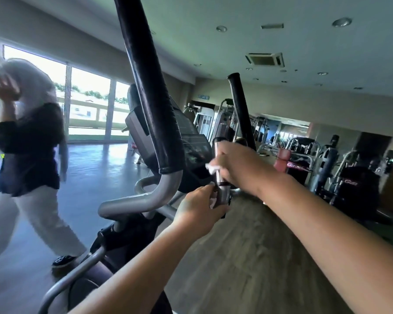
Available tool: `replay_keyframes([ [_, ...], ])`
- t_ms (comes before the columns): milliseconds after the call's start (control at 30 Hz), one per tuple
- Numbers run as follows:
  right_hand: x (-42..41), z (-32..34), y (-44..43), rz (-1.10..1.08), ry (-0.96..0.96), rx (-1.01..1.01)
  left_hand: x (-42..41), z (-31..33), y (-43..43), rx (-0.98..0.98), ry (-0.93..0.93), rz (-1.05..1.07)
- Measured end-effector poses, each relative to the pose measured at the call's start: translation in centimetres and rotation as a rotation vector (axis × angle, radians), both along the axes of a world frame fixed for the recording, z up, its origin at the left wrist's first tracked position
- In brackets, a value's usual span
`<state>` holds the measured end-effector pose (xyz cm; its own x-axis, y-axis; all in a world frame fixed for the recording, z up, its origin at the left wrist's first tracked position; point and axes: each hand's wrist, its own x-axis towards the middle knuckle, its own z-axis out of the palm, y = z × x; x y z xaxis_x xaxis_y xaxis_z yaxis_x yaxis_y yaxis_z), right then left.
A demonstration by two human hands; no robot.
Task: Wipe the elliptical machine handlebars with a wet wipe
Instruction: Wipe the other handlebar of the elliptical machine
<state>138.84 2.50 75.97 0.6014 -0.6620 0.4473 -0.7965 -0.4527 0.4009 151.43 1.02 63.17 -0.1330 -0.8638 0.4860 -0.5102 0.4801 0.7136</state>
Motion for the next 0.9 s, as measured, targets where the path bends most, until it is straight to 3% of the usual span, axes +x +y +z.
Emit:
replay_keyframes([
  [133, 0.6, 3.0, -1.3, -0.019, -0.205, -0.104, 0.1, 0.0, 0.2, -0.005, 0.004, 0.006],
  [300, -2.0, -3.3, 2.3, 0.100, -0.240, -0.020, 0.2, -0.2, 0.9, -0.029, -0.032, -0.005],
  [533, -3.1, -6.6, 1.6, 0.273, -0.719, -0.105, 0.3, -0.7, 2.1, -0.047, -0.160, 0.050],
  [767, -2.2, -10.3, 3.1, 0.445, -0.920, 0.029, 2.9, -2.4, 6.5, 0.000, -0.284, 0.280],
  [900, -0.6, -13.1, 4.7, 0.525, -0.944, 0.170, 5.1, -4.5, 10.0, 0.121, -0.347, 0.394],
])
